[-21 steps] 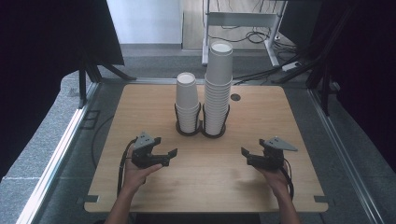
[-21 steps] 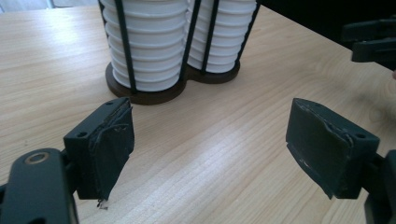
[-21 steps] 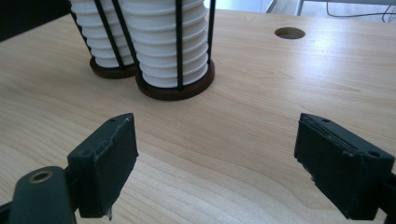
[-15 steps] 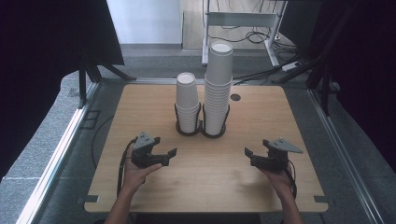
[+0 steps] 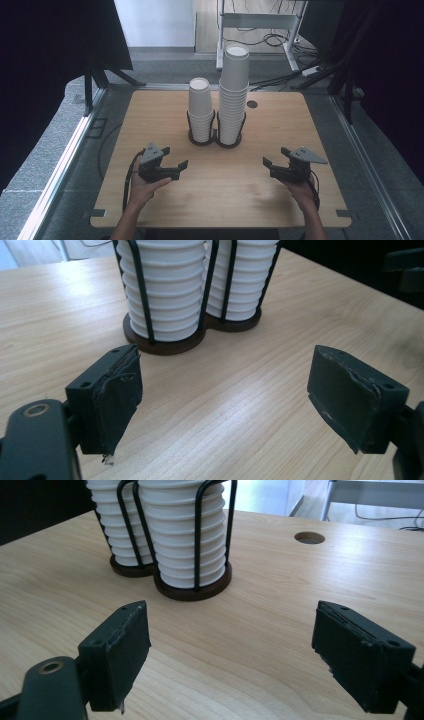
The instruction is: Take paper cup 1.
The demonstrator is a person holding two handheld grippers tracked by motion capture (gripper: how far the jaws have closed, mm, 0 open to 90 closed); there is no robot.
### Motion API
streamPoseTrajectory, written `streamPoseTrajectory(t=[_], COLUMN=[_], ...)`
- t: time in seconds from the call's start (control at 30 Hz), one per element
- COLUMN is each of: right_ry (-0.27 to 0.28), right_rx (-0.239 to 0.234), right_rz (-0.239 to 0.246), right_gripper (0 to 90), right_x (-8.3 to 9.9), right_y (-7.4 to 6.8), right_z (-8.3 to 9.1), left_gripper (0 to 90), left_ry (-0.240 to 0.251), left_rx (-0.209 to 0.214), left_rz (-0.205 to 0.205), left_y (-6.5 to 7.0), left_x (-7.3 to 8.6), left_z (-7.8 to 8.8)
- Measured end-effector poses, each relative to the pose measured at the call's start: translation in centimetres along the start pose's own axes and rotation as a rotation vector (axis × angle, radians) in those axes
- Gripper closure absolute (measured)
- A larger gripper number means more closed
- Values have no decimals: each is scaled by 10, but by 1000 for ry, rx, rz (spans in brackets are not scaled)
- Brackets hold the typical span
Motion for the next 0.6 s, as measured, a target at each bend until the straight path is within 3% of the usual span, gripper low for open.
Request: streamPoseTrajectory(t=[0.17, 0.37, 0.47, 0.6], right_ry=[10, 11, 6, 3], right_rx=[-17, -5, 4, -4], right_rz=[-4, -10, 24, 41], right_gripper=[179, 187, 190, 192], right_x=[-2, -3, -5, -6], right_y=[0, 0, -3, -5], right_z=[0, -3, -6, -8], left_gripper=[177, 211, 178, 169], left_ry=[41, 33, 33, 33], left_rx=[1, 18, 37, 29], left_rz=[21, 42, 59, 64], left_y=[-2, -4, -4, -6], left_x=[-4, -3, -3, -4], left_z=[3, 6, 8, 10])
Point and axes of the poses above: each handheld gripper's, and its own axes: z roughly backward along the jaws, x roughly out of its underside, y roughly to its right, the point moved 7 cm from there along -z, roughly forward along the jaws, and after that the axes turned 11 degrees about z, right-handed, at the moved point
